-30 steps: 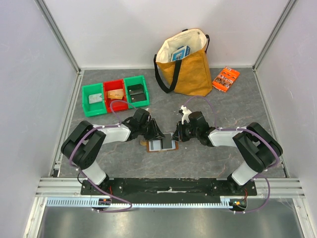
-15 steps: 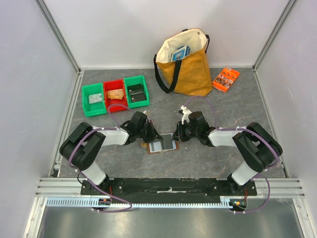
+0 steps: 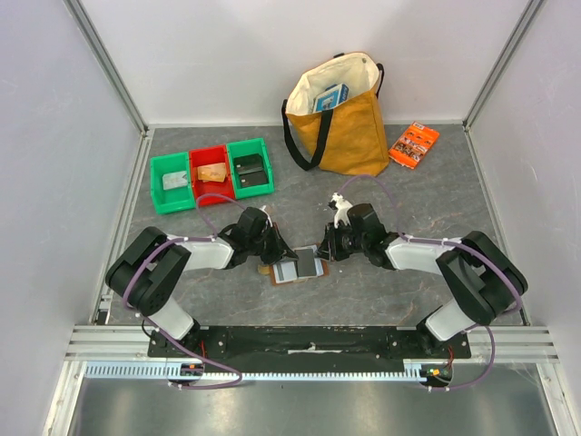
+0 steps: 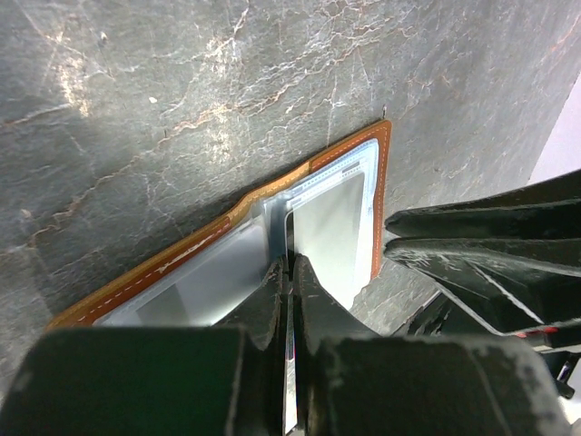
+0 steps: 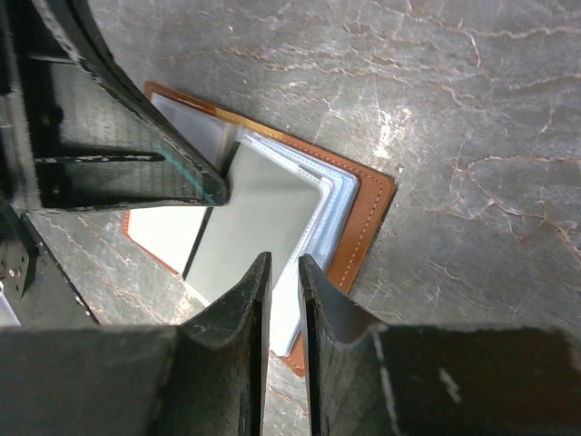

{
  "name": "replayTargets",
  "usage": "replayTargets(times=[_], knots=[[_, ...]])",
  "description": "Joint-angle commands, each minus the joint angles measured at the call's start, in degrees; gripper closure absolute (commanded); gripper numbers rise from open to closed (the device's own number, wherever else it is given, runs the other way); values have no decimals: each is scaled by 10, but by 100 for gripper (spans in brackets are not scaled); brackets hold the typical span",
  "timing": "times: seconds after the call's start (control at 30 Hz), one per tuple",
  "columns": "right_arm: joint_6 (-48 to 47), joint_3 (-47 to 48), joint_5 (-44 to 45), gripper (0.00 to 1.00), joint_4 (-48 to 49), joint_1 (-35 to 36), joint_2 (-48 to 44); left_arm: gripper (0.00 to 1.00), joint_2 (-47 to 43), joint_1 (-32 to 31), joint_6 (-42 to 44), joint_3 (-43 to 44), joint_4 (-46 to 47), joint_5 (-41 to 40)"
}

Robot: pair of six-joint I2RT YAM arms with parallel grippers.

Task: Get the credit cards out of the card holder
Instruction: Remove the credit card from the card holder.

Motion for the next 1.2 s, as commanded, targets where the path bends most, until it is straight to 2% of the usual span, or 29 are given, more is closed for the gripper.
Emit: replayTargets(times=[0.0,0.17,0.37,0.7,1.17], knots=[[8,17,-19,76,8,2,-32,98,-14,0,-5,-9,-1,-5],[35,20,-68,76,55,2,2,98,-13,0,-1,-7,-1,-5],[64,3,-88,86,99,-5,59,98,-16,0,2,-9,-1,-5],[61,-45,-55,89,73,-25,60,97,-19,0,1,-10,-5,-8],[68,-66,-65,90,83,-45,67,82,-38,0,-22,-30,12,6]])
